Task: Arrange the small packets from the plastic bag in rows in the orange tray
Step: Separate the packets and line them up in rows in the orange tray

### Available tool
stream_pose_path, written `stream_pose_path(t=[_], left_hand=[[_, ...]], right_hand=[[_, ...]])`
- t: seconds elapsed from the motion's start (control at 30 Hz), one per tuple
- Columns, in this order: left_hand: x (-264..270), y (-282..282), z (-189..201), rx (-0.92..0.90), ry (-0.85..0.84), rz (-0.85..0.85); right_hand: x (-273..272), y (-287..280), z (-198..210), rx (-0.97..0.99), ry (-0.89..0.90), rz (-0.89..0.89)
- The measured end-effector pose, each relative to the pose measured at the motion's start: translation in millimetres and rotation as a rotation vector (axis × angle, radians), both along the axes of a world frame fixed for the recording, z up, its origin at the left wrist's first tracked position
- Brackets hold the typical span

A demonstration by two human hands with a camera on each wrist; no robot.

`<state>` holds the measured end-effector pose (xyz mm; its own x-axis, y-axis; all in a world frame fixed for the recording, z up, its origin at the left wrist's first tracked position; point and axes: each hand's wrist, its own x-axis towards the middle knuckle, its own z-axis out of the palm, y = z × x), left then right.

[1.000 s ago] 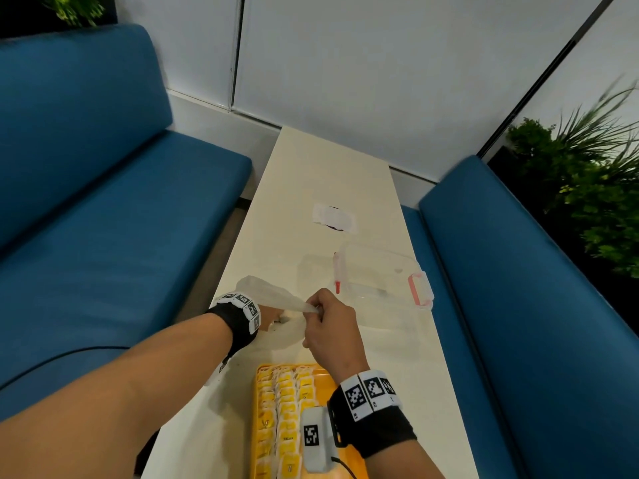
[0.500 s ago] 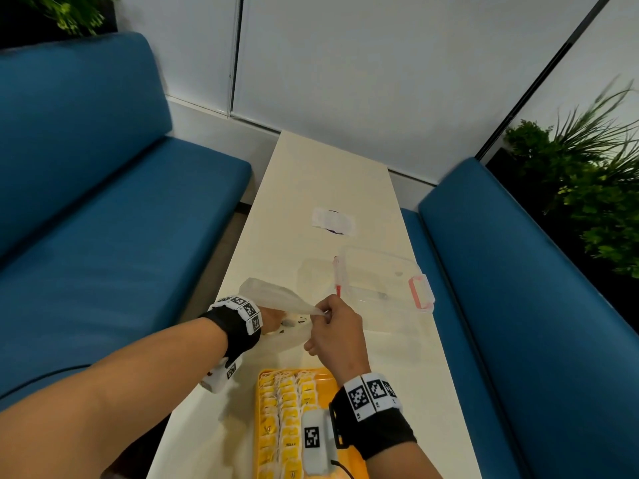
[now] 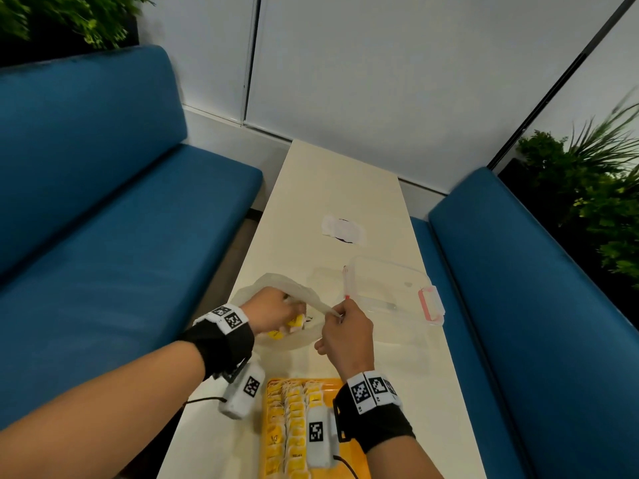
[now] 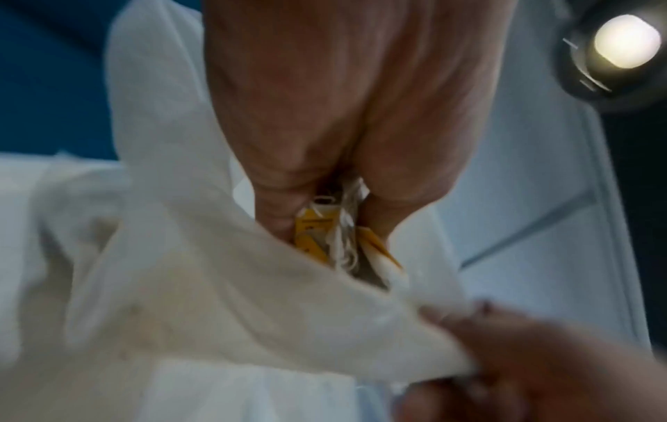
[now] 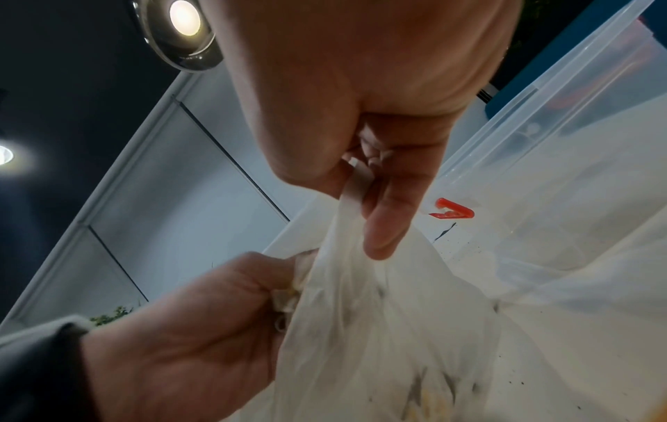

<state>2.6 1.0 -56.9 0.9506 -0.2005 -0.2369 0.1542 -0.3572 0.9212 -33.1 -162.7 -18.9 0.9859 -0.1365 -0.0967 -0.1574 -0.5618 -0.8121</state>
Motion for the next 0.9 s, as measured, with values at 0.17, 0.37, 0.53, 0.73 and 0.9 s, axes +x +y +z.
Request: stream_pose_path(t=[0.17,0.37,0.53,0.73,0.9], left_hand=[[-16,7,8,-0.542,0.29,0.242],[-62,5,16,-0.932,0.459,0.349],[-103,-5,4,-1.026,0.574,0.374],[-126,-14,-8,-1.034,0.649,0.427],[-133,-24,-13,-1.021,0.676,0.428]], right_hand=[[0,-1,-4,-0.017,0.007,0.0],[-5,-10,-16,-0.047,0.002,0.014],[-20,-25,-30,-0.127,0.03,0.129],[-62,-39,-10,-0.237,-0.292,0.416],[-80,-28,-12,-0.211,-0.261,0.795]])
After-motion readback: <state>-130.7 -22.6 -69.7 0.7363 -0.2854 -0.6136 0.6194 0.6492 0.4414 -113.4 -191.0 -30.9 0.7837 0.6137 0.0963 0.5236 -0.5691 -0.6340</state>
